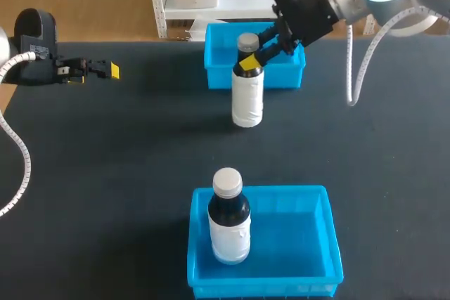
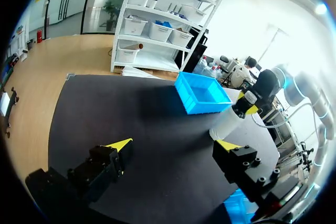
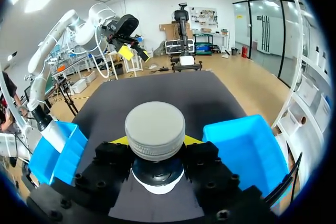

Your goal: Pick up the bottle, and place it in the far bin if it is heavy, or in the near bin if it is light.

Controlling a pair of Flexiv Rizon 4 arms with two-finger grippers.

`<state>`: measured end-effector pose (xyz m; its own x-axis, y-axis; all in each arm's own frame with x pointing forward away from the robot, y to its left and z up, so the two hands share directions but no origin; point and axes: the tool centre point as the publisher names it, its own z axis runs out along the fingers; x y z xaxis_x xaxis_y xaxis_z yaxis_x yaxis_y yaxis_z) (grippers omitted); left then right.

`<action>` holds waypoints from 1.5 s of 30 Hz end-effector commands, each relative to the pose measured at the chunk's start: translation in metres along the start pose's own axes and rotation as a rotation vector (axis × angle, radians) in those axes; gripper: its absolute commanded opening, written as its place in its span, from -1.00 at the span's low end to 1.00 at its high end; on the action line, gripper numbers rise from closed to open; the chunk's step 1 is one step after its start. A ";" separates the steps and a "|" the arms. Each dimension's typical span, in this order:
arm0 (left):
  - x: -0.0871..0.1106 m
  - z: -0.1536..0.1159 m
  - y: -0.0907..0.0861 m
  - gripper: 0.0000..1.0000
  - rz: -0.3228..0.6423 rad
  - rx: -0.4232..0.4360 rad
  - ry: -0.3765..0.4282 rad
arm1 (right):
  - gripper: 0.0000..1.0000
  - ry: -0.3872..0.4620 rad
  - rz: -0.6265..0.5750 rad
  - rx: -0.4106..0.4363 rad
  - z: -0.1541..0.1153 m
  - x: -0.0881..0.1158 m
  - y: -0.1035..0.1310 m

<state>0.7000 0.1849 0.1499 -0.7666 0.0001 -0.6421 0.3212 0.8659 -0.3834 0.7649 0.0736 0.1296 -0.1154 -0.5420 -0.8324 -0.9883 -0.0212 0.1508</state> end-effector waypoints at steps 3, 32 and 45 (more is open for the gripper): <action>0.000 0.000 0.000 1.00 0.000 0.000 0.000 | -1.00 -0.002 0.014 0.053 -0.038 0.000 0.026; 0.000 0.000 0.000 1.00 0.000 0.000 0.000 | -1.00 0.020 0.117 0.305 -0.183 -0.007 -0.001; 0.000 0.000 0.000 1.00 0.000 0.000 0.000 | -1.00 0.032 0.009 0.262 -0.161 -0.049 -0.080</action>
<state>0.7000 0.1850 0.1499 -0.7666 0.0001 -0.6421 0.3212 0.8659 -0.3834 0.8267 -0.0459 0.2464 -0.1289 -0.5619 -0.8171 -0.9620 0.2708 -0.0344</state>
